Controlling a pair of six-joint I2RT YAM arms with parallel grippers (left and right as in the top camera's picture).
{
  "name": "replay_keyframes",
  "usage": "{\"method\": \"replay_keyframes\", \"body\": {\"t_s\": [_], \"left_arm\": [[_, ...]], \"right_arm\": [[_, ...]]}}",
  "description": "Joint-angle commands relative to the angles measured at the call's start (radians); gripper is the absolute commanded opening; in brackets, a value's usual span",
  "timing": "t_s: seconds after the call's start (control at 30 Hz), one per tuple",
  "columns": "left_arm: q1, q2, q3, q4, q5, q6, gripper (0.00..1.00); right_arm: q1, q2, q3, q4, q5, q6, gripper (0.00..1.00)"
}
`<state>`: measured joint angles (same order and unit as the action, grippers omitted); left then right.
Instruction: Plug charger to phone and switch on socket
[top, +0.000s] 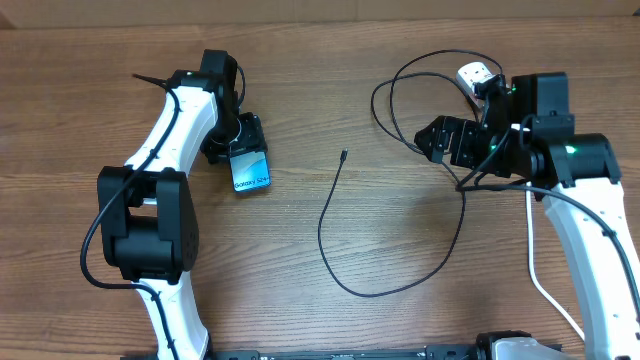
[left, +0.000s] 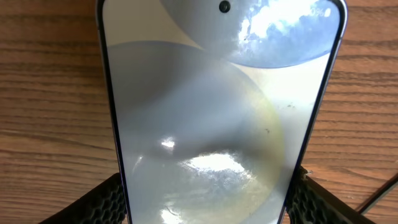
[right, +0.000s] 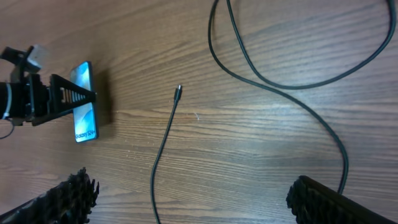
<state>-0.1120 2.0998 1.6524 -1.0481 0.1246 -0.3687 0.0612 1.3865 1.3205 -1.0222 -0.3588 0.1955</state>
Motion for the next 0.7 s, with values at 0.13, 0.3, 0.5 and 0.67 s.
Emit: {"method": "replay_keyframes", "body": {"t_s": [0.13, 0.3, 0.5, 0.67], "left_arm": [[-0.006, 0.008, 0.03, -0.002, 0.071, -0.014, 0.39], [-0.006, 0.008, 0.05, 0.0, 0.127, -0.048, 0.11], [-0.006, 0.008, 0.072, 0.0, 0.268, -0.182, 0.04], [-0.006, 0.008, 0.072, 0.004, 0.388, -0.359, 0.04]], "right_arm": [[0.007, 0.032, 0.026, 0.029, -0.037, 0.018, 1.0], [0.007, 0.032, 0.026, 0.077, -0.093, 0.029, 1.0], [0.029, 0.033, 0.026, 0.13, -0.092, 0.14, 1.0], [0.066, 0.035, 0.026, 0.189, -0.089, 0.232, 1.0]]}}
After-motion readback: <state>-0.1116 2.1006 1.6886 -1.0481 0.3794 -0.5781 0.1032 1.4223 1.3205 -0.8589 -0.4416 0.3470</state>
